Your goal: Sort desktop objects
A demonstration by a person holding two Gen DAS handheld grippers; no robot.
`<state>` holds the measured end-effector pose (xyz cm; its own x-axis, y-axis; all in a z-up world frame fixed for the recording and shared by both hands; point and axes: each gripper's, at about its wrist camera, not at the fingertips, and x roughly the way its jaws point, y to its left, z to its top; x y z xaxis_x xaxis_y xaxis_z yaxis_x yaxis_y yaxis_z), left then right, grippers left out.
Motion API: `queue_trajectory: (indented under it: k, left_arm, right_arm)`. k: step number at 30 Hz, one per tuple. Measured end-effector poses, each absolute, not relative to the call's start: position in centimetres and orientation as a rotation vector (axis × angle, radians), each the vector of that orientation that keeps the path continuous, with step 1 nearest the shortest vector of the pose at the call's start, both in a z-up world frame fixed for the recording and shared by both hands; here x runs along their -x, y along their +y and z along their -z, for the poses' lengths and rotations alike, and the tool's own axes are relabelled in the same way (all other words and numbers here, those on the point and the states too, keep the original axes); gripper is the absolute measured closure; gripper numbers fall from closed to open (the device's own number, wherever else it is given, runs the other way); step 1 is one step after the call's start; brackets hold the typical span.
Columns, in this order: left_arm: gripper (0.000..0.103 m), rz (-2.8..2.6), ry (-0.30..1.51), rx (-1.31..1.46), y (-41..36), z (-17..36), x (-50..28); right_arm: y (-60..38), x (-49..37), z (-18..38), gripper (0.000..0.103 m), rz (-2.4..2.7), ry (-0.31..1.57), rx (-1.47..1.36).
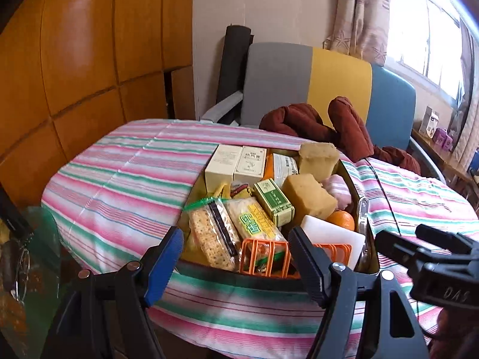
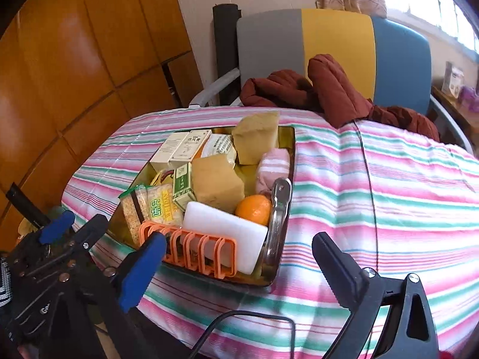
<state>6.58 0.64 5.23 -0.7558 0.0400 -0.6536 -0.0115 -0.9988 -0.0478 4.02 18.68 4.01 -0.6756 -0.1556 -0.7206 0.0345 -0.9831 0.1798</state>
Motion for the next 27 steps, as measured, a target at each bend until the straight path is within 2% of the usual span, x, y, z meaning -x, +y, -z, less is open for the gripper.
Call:
queue_trajectory:
  k: [2, 6, 8, 20, 27]
  left_arm:
    - [0.030, -2.899, -0.101, 1.135, 0.3, -5.0, -6.3]
    - [0.045, -2.848, -0.166, 1.206, -0.5, -4.5, -6.0]
    - [0.050, -2.857, -0.154, 1.248, -0.6, -4.1, -5.9]
    - [0.050, -2.890, -0.033, 1.349, -0.4, -3.1, -5.8]
    - [0.050, -2.854, -0.094, 1.366, -0.4, -2.9, -5.7]
  right_arm:
    - [18.4, -4.3, -3.9, 0.004, 2.782, -0.218, -1.217]
    - [18.1, -4.4, -3.9, 0.004, 2.797, -0.193, -1.220]
    - [18.1, -4.5, -4.0, 0.003, 2.805, -0.199, -1.215]
    - [17.7, -4.4, -3.9, 0.003, 2.809, -0.204, -1.219]
    - [17.8, -4.4, -3.8, 0.003, 2.816, -0.217, -1.207]
